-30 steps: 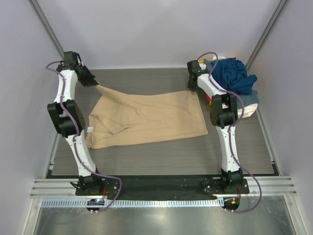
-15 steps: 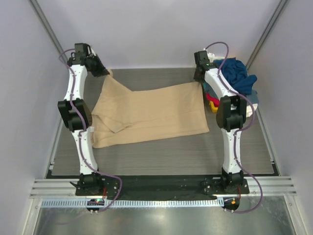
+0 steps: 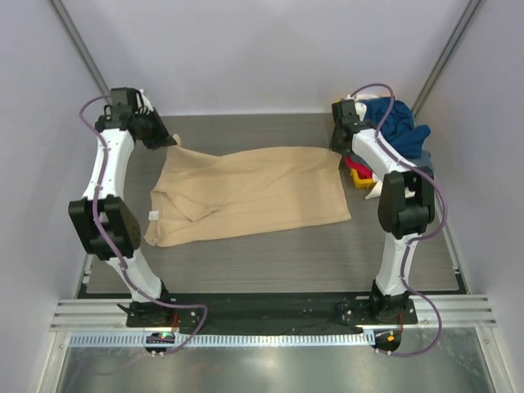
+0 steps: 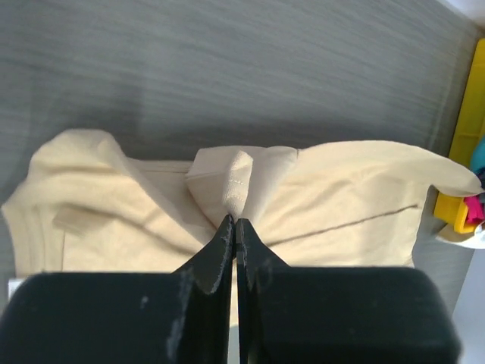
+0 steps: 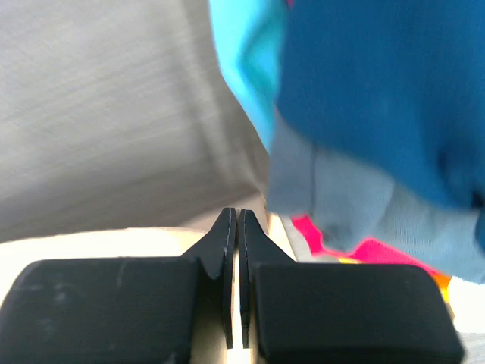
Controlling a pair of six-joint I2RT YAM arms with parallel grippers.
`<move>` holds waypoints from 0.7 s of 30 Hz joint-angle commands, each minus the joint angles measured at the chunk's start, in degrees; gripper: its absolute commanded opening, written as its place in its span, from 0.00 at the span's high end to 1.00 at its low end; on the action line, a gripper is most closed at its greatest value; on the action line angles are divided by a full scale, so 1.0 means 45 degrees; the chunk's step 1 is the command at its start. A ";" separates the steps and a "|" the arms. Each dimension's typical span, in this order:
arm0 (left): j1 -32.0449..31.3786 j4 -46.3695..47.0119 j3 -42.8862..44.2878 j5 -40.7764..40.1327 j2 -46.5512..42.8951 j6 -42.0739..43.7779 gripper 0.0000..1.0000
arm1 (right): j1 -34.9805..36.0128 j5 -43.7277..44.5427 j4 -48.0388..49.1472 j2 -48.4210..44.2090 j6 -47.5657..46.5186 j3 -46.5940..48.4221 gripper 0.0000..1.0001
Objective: Fold and stack the t-shirts
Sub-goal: Fold the tshirt
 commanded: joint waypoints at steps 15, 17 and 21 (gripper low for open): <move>0.0039 0.0553 -0.7483 -0.1893 -0.6368 0.0491 0.98 | -0.0052 0.0077 0.2091 -0.4108 0.0561 -0.5244 0.99; 0.0039 0.0494 -0.7796 -0.2010 -0.6663 0.0472 0.98 | -0.0052 0.0039 0.2150 -0.4265 0.0620 -0.5578 0.99; 0.0019 0.0221 -0.8540 -0.2342 -0.7288 0.0393 0.98 | -0.0072 -0.0137 0.2385 -0.4519 0.0718 -0.6436 0.99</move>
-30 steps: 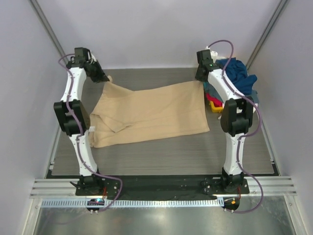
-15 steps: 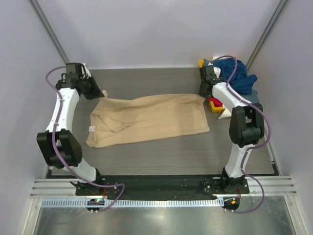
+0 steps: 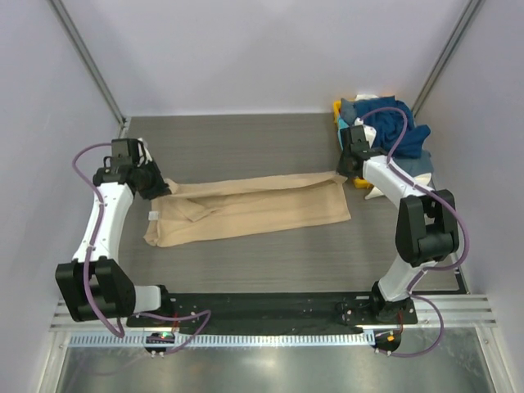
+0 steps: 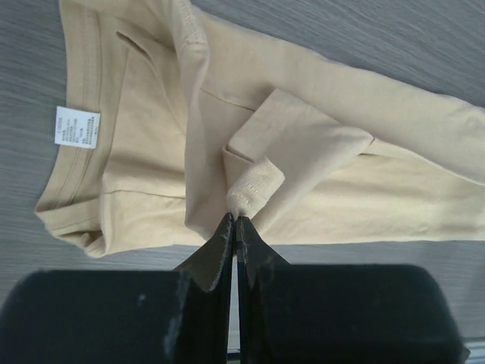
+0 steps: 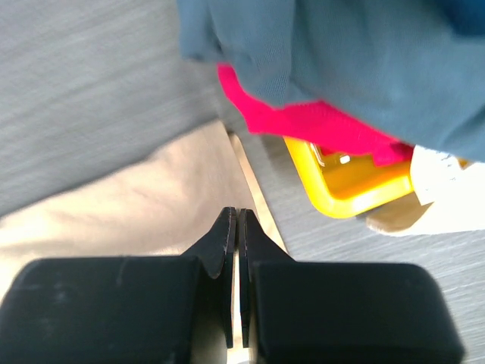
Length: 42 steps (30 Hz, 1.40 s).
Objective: Fold and stack the t-shirts
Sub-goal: Fold the tshirt
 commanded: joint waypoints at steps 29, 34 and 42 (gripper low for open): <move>-0.0020 0.4629 -0.4669 -0.2014 0.0054 -0.5463 0.40 | 0.0807 -0.2726 0.1652 0.1371 0.0271 -0.0542 0.33; -0.0156 0.5841 -0.4104 -0.2637 0.2768 -0.6089 0.45 | 0.1274 -0.2201 0.1867 0.1607 0.0778 -0.1635 0.34; -0.0819 0.5784 0.1593 -0.2953 0.9037 -0.7200 0.50 | 0.4533 -0.2529 0.2354 0.0242 0.4465 -0.5637 0.35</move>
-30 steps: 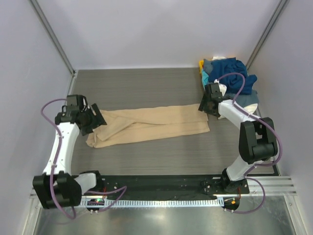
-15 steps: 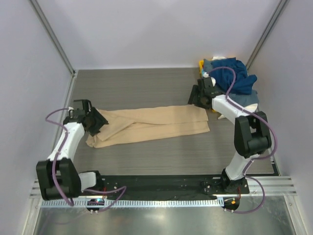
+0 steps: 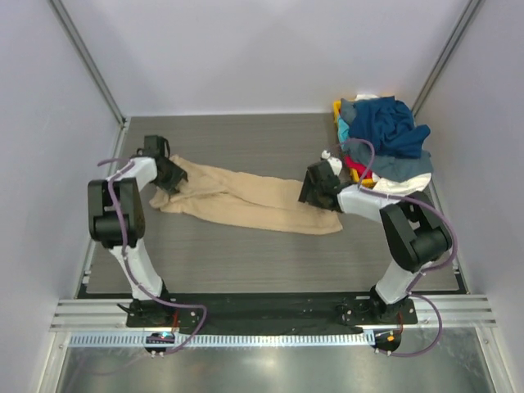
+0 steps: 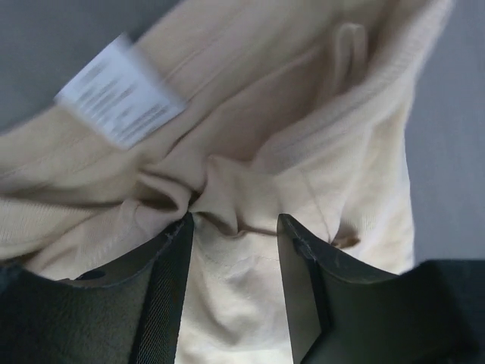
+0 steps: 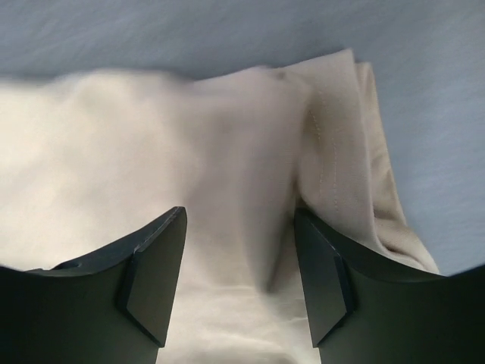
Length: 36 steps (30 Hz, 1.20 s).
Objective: Fold and stack the t-shirts
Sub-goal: Fold the tshirt
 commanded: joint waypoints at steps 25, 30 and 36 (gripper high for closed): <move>-0.2186 -0.2163 0.7390 0.1454 -0.1013 0.3179 0.00 | 0.2958 -0.1115 -0.4944 0.3775 -0.2060 1.1250 0.24; -0.2614 -0.0891 0.1712 0.1334 -0.4587 0.2418 0.00 | 0.1747 -0.1916 -0.5762 0.7599 -0.2685 1.5104 0.25; -0.3687 -0.0518 -0.1672 0.1454 -0.6271 0.2592 0.02 | 0.1569 -0.2151 -0.5980 1.0145 -0.3233 1.8467 0.25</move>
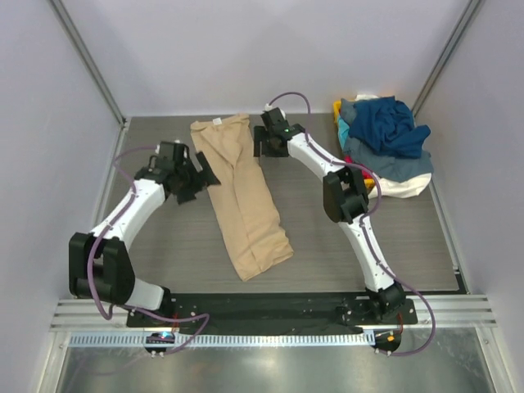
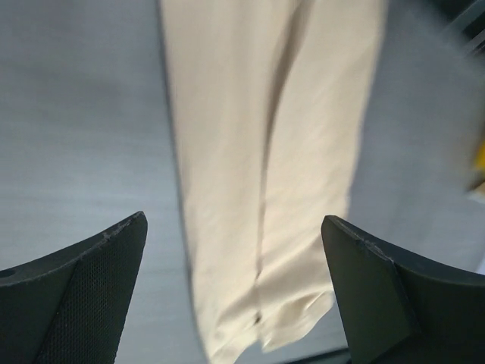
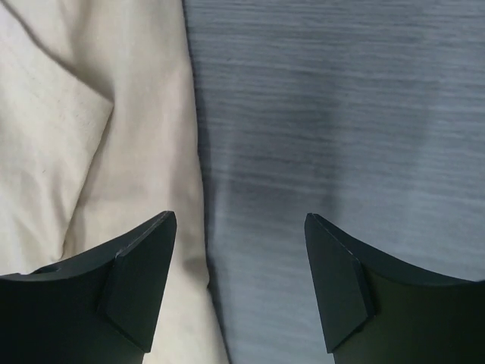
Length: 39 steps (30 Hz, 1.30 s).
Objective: Fold and stack the t-shirts
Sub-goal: Fold the tshirt
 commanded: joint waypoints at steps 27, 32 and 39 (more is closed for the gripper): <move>-0.2778 0.0411 -0.4517 -0.1028 -0.3637 -0.0407 0.07 | -0.1510 0.2917 0.3854 -0.2968 0.2684 -0.7165 0.99; -0.3344 0.0450 -0.4770 -0.1185 -0.3480 -0.0504 0.08 | -0.1490 0.1963 0.4459 -0.3226 0.2493 -0.7891 0.87; -0.4145 0.1774 -0.6135 -0.0913 -0.3364 -0.1402 0.12 | -0.1490 0.0983 0.4206 -0.5271 0.1533 -0.8353 0.34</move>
